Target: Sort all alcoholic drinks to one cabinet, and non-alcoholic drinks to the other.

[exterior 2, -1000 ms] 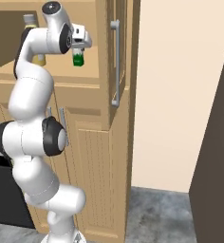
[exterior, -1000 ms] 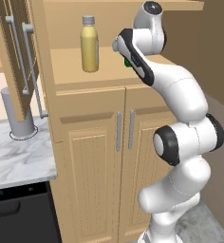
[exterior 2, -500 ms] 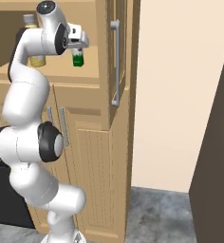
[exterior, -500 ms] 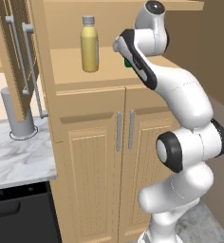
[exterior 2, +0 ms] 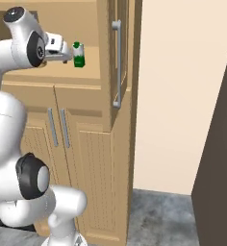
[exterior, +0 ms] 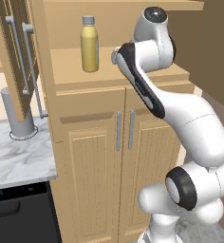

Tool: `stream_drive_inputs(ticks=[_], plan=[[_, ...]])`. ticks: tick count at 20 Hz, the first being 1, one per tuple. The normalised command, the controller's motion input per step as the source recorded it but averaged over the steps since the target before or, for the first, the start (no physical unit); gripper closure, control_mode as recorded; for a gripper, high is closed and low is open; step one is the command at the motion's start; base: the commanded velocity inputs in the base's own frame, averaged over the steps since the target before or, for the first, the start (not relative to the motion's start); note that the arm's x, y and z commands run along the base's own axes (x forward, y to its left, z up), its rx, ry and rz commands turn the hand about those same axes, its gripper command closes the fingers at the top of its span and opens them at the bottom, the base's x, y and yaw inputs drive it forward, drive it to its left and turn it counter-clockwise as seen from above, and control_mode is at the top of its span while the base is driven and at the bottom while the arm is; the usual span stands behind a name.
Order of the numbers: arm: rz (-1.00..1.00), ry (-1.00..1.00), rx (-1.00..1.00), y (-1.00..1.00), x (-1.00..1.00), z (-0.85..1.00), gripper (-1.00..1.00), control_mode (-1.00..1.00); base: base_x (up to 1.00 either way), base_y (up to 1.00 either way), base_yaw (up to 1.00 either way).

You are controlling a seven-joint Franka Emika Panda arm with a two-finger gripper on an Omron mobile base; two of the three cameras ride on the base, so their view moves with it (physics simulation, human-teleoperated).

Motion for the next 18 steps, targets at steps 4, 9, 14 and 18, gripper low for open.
stream_drive_inputs(ticks=[4, 9, 14, 18], plan=[[-0.09, 0.00, 0.00, 0.06, -1.00, -0.79, -1.00, -1.00, 0.00, 0.00, 0.00], [-0.09, 0.01, 0.00, 0.00, -1.00, -1.00, -1.00, -1.00, 0.00, 0.00, 0.00], [-0.09, 0.10, 0.00, 0.00, -1.00, -1.00, -1.00, -1.00, 0.00, 0.00, 0.00], [-0.06, 0.13, 0.00, -0.03, -0.74, -0.89, -1.00, -1.00, 0.00, 0.00, 0.00]])
